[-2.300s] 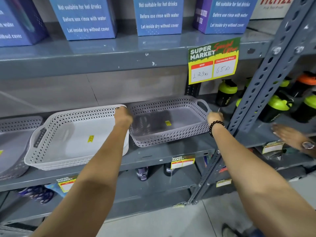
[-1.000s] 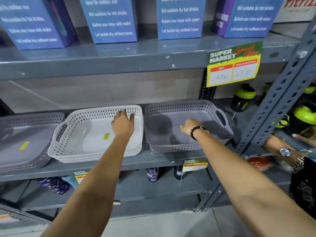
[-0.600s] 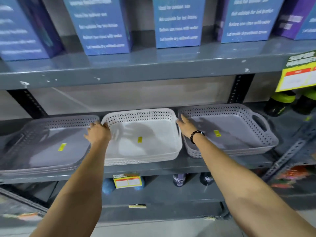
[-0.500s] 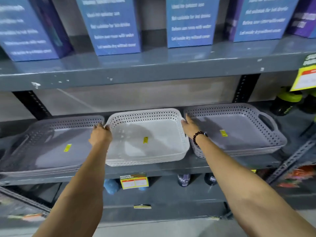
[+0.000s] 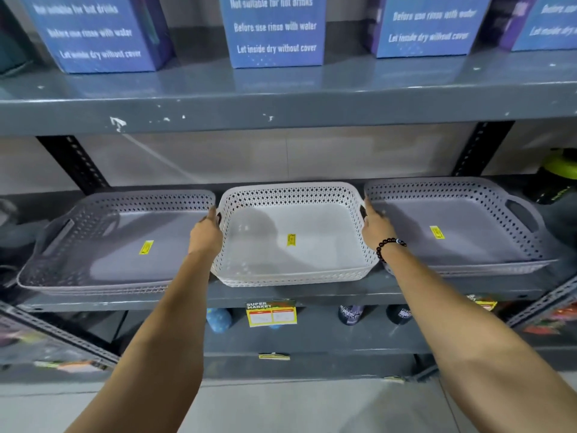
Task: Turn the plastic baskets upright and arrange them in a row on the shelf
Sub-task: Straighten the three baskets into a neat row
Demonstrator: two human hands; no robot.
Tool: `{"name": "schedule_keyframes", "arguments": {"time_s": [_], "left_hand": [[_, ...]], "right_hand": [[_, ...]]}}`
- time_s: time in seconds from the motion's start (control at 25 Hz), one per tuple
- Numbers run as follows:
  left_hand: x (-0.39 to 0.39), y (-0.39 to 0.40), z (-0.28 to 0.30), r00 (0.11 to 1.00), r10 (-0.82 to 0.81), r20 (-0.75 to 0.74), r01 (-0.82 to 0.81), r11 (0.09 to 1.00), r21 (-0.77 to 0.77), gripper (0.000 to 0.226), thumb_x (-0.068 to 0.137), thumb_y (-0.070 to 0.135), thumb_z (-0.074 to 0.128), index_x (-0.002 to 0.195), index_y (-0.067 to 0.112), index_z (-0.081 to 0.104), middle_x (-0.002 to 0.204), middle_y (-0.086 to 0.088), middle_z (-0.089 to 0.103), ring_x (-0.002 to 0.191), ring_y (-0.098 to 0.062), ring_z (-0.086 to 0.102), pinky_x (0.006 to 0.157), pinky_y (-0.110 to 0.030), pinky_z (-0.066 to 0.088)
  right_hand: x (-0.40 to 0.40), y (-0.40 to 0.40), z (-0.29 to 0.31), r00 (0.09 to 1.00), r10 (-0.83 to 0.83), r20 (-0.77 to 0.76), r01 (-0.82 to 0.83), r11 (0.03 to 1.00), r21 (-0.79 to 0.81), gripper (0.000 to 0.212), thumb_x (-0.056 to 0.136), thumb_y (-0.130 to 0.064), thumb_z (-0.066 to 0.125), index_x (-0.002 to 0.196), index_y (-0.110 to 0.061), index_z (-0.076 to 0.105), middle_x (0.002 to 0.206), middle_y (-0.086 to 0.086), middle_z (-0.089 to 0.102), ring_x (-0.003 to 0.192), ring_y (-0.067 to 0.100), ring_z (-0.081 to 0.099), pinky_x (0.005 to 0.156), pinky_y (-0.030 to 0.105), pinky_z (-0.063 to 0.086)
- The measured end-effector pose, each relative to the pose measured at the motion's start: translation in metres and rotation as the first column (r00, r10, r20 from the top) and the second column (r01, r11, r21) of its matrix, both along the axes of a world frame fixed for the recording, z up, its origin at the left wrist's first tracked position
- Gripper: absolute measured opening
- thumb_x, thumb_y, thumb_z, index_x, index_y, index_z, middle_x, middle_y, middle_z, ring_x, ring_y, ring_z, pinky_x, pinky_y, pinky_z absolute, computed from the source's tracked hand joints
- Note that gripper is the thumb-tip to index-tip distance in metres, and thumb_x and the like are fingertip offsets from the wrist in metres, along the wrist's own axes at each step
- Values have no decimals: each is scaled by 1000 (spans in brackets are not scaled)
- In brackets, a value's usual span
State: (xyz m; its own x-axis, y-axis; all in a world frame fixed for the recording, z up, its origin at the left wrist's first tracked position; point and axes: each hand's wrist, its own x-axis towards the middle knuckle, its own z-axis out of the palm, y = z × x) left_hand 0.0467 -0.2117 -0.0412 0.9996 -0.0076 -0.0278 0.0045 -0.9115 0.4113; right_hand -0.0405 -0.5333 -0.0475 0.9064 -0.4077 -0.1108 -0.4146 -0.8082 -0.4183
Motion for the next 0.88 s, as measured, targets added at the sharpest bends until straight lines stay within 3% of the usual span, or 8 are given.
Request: {"name": "schedule_keyframes", "arguments": {"time_s": [0.2,0.4,0.44,0.48,0.52,0.6,0.88], "left_hand": [[-4,-3,4,1000,-5,-10,5,1000,-11,52,98,-1,27,148,12,25,117,-30,61,105,-44,58,84,-47,48],[-11,-5,7,1000,-9,-10,9,1000,-28,54,95,-7,28,147,10,27,117,-30,60,105,-44,58,86,-47,49],[-11,-5,7,1000,-7,-10,6,999,-32,55,95,-7,28,147,11,26,118,-30,60,106,-44,58,86,-47,49],[-12,-5,6,1000,-4,-11,4,999,-36,55,95,-7,28,148,11,26,119,-30,60,106,-44,58,87,-47,49],[-12,-5,6,1000,0,-11,-1,999,-42,55,96,-6,28,148,12,25,120,-29,59,107,-44,58,87,-47,49],[-12,-5,4,1000,13,-10,-14,998,-58,53,98,-3,27,148,13,25,121,-29,59,107,-44,58,89,-48,49],[-16,-5,2,1000,28,-6,-28,995,-91,50,99,-1,26,147,13,29,121,-29,59,108,-44,57,88,-47,49]], "right_hand": [[2,-4,-9,999,-13,41,12,999,29,72,89,11,37,151,-13,10,104,24,60,85,31,57,54,25,35],[-4,-2,-3,998,-51,46,51,999,-6,64,91,1,37,150,-15,17,127,30,54,111,41,55,88,42,45],[-5,-2,-2,998,-46,43,46,999,-13,64,91,1,37,150,-15,16,127,30,54,108,40,56,84,41,47],[-5,-2,-3,999,-30,37,31,999,-20,67,91,4,38,150,-14,14,124,30,55,98,36,57,71,35,48],[-5,-3,-4,1000,-10,27,10,1000,-25,70,89,7,38,151,-12,11,119,29,58,87,30,54,55,26,43],[-5,-5,-7,1000,-1,28,1,1000,1,74,88,12,39,151,-12,8,113,29,61,79,23,47,43,20,26],[-12,-3,-6,999,-38,38,37,999,39,72,89,11,36,151,-13,9,115,27,59,81,24,48,66,26,38]]}}
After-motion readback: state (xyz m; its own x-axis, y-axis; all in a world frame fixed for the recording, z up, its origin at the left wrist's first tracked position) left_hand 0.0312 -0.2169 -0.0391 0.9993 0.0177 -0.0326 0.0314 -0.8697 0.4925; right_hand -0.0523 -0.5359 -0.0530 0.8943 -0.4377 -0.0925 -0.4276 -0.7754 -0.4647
